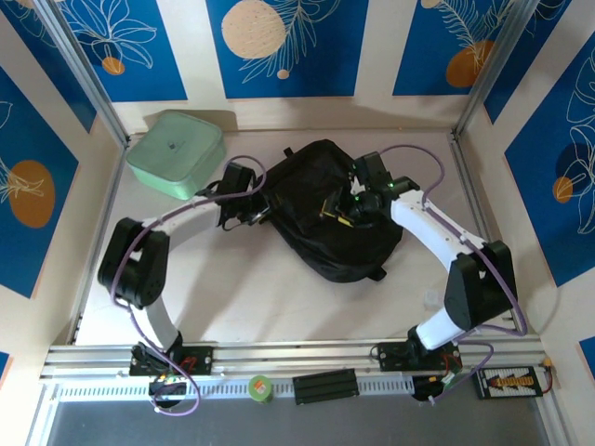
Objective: Pack the student bag
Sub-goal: Rotate the student bag at the center of the table, then move a pen from the student bag.
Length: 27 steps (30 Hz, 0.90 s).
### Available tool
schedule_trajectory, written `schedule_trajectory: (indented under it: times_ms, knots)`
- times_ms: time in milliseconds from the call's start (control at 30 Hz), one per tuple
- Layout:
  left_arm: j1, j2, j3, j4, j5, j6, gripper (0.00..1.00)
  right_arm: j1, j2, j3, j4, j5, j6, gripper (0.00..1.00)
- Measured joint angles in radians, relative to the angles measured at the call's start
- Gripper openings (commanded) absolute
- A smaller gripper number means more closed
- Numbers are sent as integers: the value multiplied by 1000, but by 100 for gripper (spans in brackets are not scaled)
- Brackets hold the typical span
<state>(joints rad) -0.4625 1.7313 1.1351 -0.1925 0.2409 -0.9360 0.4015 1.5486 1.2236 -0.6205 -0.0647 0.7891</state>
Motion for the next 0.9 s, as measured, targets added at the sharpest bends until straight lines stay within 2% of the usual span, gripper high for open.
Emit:
schedule_trajectory:
  times_ms: [200,300,400,633,733,900]
  knots:
    - [-95,-51,-31,35,51,-70,57,5,159,110,5,18,67,44]
    - [-143,-38,-30,47,70,-105,57,11,220,134,-2,29,85,37]
    - [-174,-1,-21,46,80,-122,58,18,261,153,-2,33,92,25]
    - [-192,60,11,-35,68,-95,50,18,306,194,-34,69,79,4]
    - [-200,79,25,-79,48,-53,44,17,321,211,-50,84,53,3]
    - [-208,124,40,-97,27,-2,43,17,393,295,-100,32,-74,2]
